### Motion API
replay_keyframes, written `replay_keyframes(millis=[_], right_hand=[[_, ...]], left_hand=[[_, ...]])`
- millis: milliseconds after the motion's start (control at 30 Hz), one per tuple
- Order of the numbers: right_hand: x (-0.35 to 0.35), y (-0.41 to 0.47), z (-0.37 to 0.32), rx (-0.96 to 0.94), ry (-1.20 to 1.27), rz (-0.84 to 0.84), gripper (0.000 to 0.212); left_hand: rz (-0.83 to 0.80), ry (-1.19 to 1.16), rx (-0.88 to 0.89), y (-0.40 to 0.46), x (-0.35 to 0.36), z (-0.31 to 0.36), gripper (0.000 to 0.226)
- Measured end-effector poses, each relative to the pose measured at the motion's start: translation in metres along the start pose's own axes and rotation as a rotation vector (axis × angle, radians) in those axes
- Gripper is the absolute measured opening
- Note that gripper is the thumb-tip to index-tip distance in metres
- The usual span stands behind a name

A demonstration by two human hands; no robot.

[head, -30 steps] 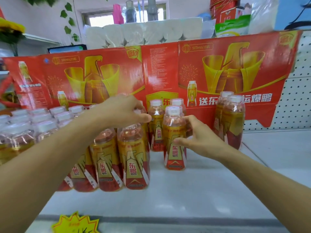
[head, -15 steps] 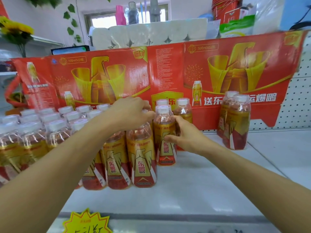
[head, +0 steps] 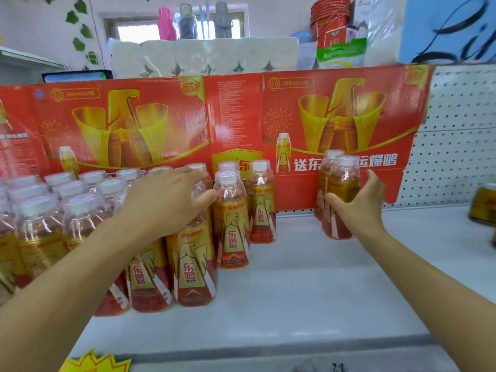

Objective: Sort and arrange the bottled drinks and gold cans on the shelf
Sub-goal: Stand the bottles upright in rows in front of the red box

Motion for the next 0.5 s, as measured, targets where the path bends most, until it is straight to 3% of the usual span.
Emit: replay_keyframes(millis=[100,200,367,500], right_hand=[[0.01,0.012,0.024,0.108,-0.026,-0.132,0.104],[0.012,0.018,0.03,0.147,-0.098,-0.186,0.091],[0.007,-0.008,0.004,0.13,-0.017,-0.331,0.072],[0.011,-0.057,-0.028,0.063,0.14,-0.503,0.062]], left_hand=[[0.132,0.005,0.012,-0.007,-0.002,0.003,0.073],[0.214,-0.012,0.042,-0.019,-0.002,0.004,0.072],[0.238,-0.007,0.078,-0.039,0.002,0.005,0.068],[0.233,0.012,0.006,-0.052,0.007,-0.002,0.079]])
Point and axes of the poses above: each hand's wrist, its own y-axis towards the middle knuckle, its own x-axis out of the palm, z = x × y, the point moved 6 cm from there along y, towards the middle knuckle, and after that the axes turned 10 degrees about y, right-handed, at the moved point
